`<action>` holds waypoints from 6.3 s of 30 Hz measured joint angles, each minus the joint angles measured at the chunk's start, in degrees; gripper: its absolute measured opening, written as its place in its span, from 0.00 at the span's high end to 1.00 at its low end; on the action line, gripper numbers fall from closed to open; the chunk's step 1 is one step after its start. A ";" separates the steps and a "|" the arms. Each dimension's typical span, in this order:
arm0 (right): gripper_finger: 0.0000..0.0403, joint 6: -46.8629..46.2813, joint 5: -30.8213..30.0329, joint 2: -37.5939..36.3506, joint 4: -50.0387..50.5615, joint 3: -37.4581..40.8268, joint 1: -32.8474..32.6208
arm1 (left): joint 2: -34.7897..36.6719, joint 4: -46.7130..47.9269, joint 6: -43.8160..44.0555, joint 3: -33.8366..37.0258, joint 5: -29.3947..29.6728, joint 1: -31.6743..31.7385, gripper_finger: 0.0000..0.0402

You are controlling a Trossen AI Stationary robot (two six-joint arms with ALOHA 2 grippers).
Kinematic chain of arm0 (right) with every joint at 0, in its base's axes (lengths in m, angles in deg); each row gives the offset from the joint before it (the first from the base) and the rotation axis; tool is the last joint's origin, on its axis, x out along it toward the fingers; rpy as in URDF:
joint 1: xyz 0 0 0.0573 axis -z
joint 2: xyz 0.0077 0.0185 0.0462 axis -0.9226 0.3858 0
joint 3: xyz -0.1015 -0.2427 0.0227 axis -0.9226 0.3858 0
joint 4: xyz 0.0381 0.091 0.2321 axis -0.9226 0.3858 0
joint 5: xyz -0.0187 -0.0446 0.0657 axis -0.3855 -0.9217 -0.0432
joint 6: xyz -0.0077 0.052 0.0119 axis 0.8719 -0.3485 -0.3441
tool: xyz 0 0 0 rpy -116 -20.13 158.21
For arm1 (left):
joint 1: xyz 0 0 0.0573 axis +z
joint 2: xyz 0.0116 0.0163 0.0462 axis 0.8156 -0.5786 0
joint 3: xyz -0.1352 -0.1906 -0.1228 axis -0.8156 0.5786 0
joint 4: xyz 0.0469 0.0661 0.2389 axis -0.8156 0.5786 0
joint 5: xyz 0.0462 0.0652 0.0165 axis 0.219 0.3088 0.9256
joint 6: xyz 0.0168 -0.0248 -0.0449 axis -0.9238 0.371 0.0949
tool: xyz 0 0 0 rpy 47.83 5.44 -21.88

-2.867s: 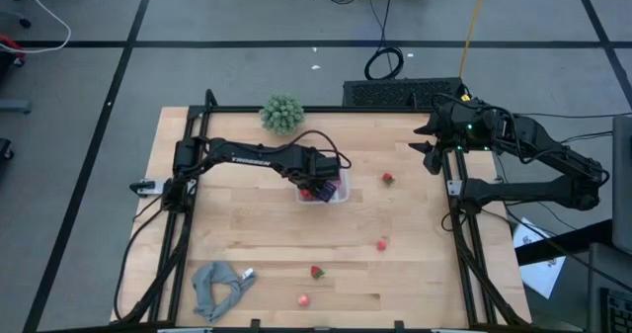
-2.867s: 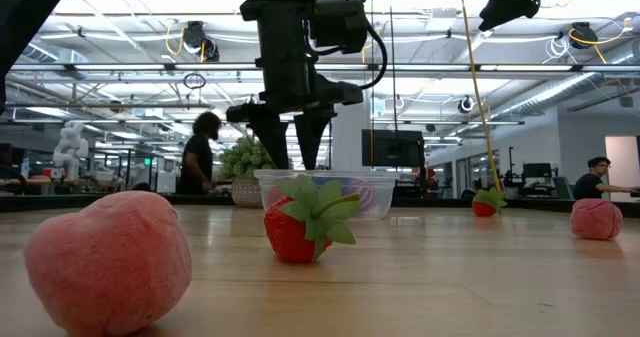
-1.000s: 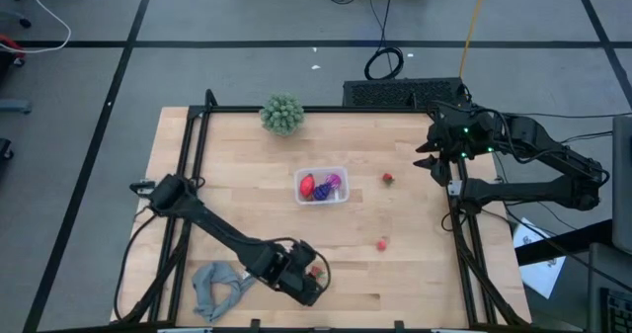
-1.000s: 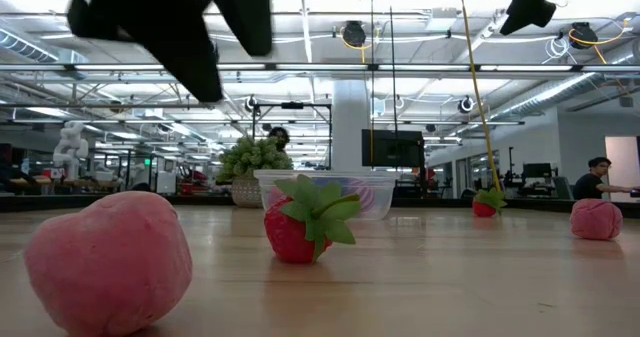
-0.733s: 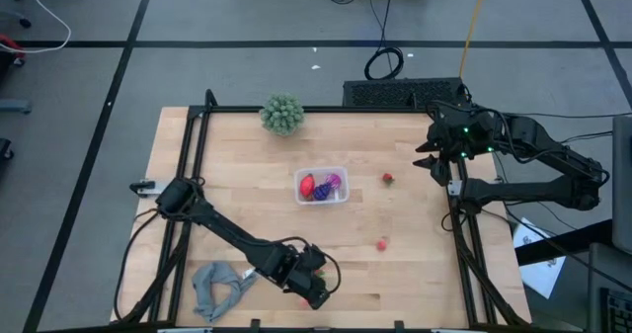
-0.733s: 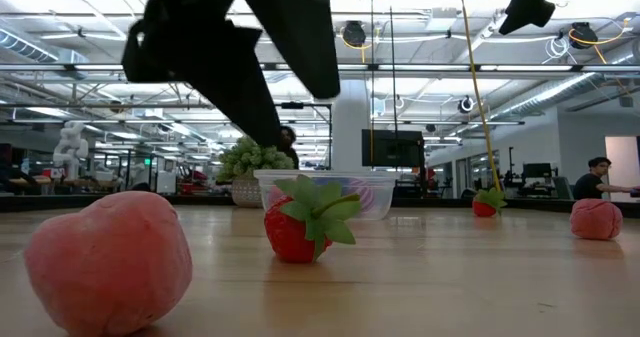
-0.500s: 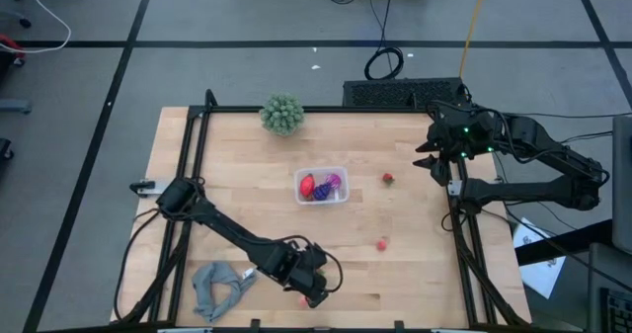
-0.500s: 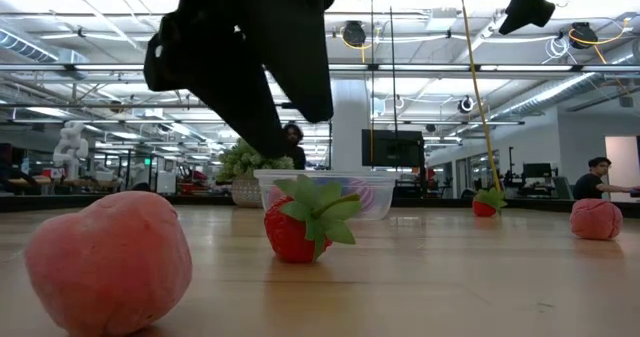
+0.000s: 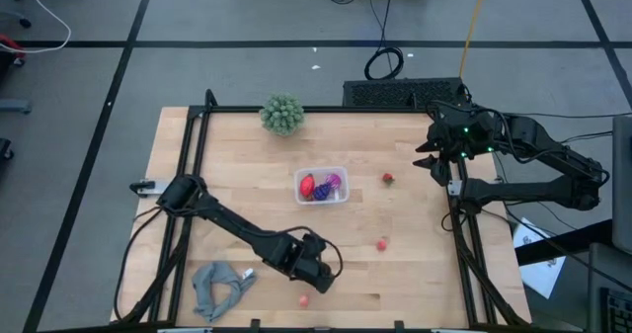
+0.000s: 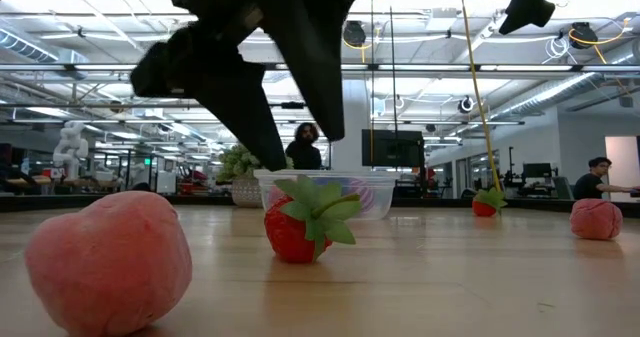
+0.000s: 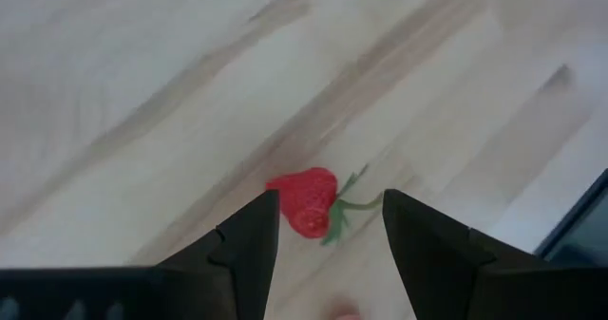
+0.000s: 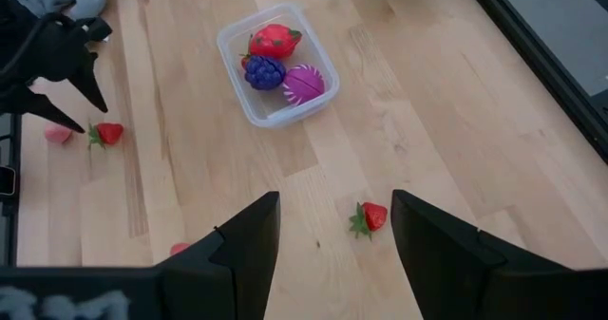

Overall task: Pick and placing Produce into tupperware
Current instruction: Put the bottom strawberry into the bin

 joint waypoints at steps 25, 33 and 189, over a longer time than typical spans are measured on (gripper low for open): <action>0.52 0.01 -0.11 0.02 0.04 0.00 0.00 | 0.02 4.37 -62.13 0.00 1.27 -2.49 0.52; 0.52 0.00 -0.20 0.02 0.04 0.02 0.00 | 0.02 2.60 -66.15 0.00 3.61 -1.70 0.52; 0.52 0.46 -0.22 3.30 -1.84 0.02 0.02 | 0.96 4.47 -65.64 0.00 -5.40 32.55 0.63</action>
